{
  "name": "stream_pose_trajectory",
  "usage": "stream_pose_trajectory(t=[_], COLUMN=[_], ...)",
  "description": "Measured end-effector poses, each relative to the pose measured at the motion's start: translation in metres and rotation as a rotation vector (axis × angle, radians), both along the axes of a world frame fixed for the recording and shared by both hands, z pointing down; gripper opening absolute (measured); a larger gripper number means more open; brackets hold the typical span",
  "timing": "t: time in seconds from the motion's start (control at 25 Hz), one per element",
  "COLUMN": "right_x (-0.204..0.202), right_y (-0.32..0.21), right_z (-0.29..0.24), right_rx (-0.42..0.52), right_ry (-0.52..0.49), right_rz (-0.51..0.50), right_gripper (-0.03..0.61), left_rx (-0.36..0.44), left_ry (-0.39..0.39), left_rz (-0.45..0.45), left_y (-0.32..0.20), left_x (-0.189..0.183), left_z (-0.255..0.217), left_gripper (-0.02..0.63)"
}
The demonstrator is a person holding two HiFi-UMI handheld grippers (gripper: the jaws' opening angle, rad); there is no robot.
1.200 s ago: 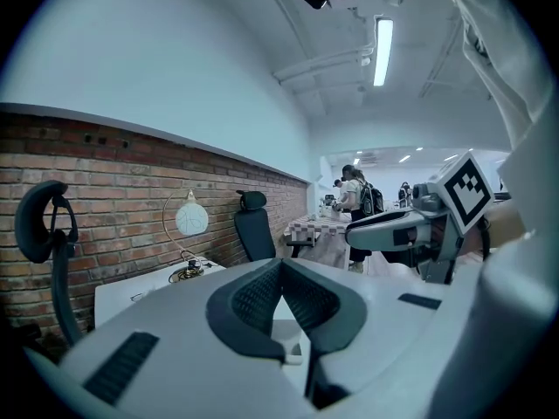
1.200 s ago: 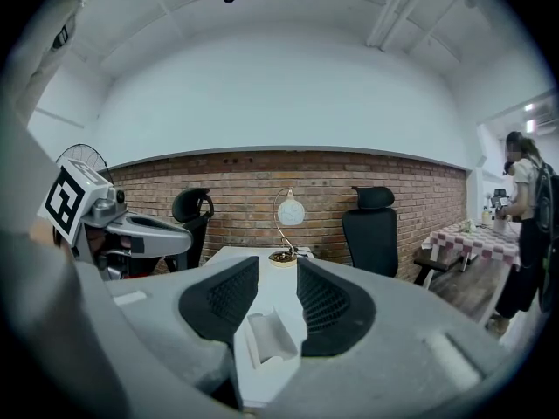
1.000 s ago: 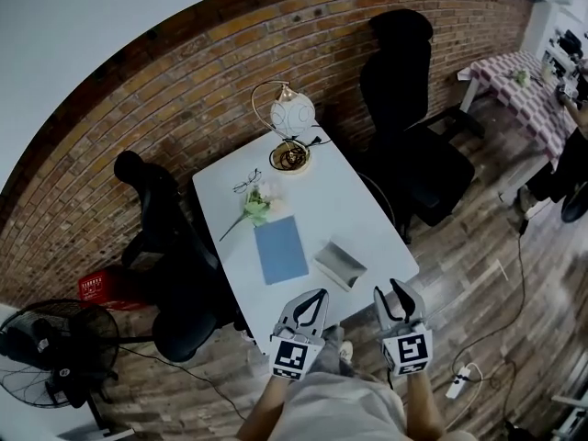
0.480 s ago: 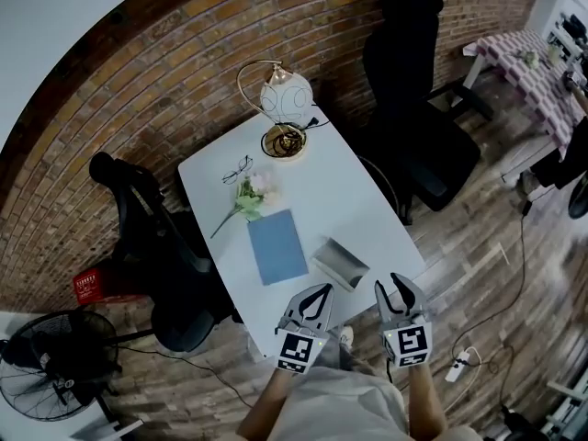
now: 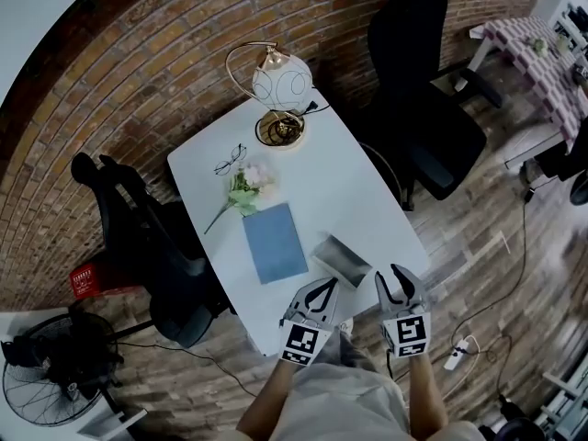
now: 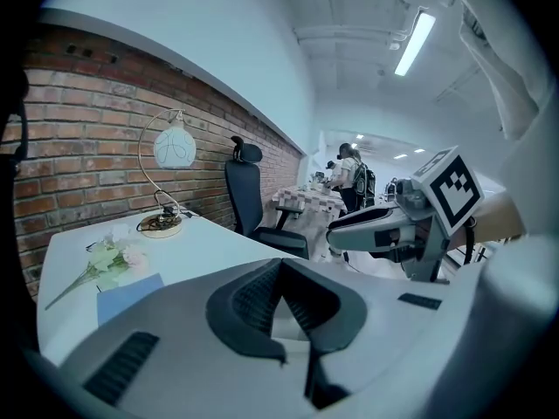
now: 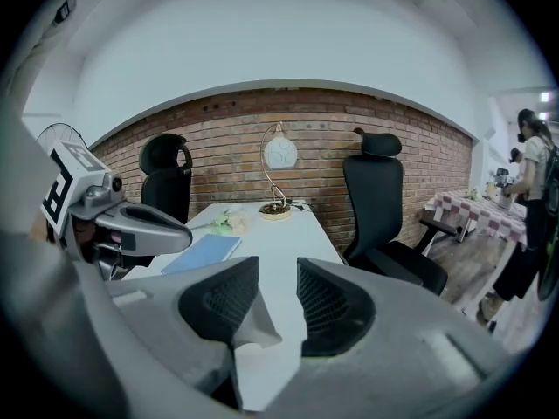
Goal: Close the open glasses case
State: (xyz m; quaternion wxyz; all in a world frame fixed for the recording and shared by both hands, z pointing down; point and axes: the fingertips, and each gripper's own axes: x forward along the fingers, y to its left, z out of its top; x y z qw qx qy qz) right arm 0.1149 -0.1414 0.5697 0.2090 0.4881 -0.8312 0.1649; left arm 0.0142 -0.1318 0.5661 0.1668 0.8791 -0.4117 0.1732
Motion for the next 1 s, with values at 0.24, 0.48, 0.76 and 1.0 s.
stream_pose_trajectory(t=[0.24, 0.48, 0.76, 1.0], right_x=[-0.003, -0.004, -0.001, 0.0], right_y=[-0.017, -0.024, -0.03, -0.036], right_z=[0.015, 0.038, 0.059, 0.07], right_rx=[-0.002, -0.051, -0.083, -0.098], right_ry=[0.001, 0.017, 0.04, 0.057], right_rz=[-0.011, -0.011, -0.011, -0.014], right_gripper=[0.123, 0.123, 0.123, 0.123], left_rx=[-0.044, -0.068, -0.11, -0.142], left_ry=[0.014, 0.006, -0.011, -0.012], left_rz=[0.006, 0.023, 0.036, 0.044], left_y=[-0.012, -0.022, -0.025, -0.028], left_x=[0.006, 0.012, 0.016, 0.025], left_z=[0.017, 0.034, 0.056, 0.072], left_gripper=[0.003, 0.003, 0.003, 0.003])
